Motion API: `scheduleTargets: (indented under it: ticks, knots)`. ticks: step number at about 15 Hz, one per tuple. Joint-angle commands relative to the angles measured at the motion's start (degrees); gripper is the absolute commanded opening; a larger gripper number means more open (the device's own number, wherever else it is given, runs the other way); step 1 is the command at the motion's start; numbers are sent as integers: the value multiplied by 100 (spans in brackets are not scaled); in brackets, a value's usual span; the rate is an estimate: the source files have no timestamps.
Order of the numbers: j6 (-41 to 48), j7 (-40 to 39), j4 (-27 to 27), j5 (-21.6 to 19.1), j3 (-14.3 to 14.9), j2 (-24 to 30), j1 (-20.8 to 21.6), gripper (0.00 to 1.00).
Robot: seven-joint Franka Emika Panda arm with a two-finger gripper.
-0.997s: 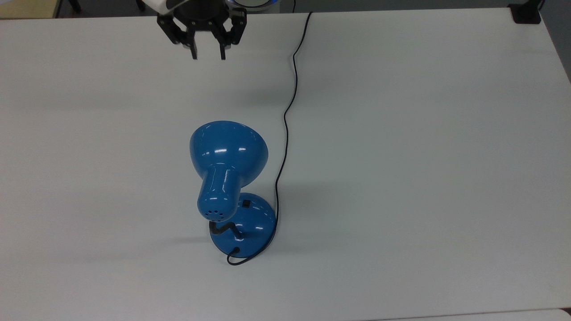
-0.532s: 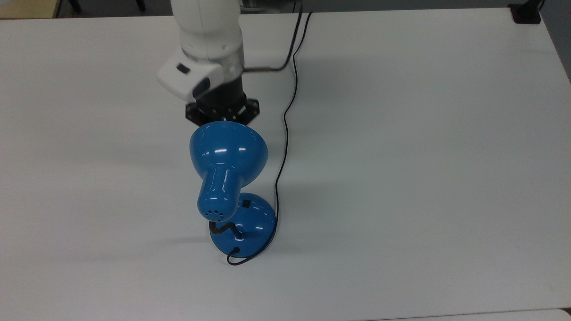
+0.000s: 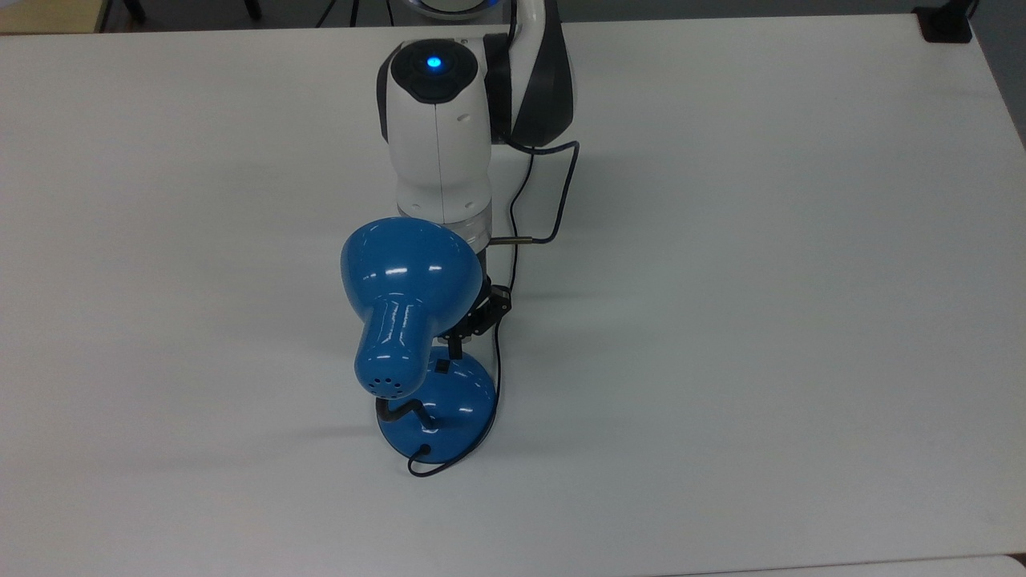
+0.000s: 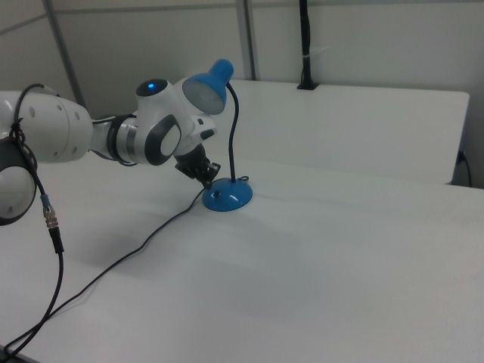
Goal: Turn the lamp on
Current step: 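Press down on the lamp base switch with the gripper fingers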
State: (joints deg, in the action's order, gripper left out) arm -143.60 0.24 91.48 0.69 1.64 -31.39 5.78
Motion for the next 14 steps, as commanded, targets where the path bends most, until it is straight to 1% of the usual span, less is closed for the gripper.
scheduleTargets:
  ticks: [1,2,3,7,9,12,13,14]
  knots:
    - [-308,362,-69,317,91,-200,89,0]
    - [-431,380,-69,335,109,-235,81,0]
    - [-476,380,-69,336,187,-279,89,0]
    - [-546,372,-78,344,276,-358,89,0]
    - [-546,380,-209,441,276,-472,98,0]
    - [-538,380,-473,564,285,-798,177,0]
    - [-529,380,-473,564,276,-789,177,0]
    - [-529,380,-447,547,276,-668,177,0]
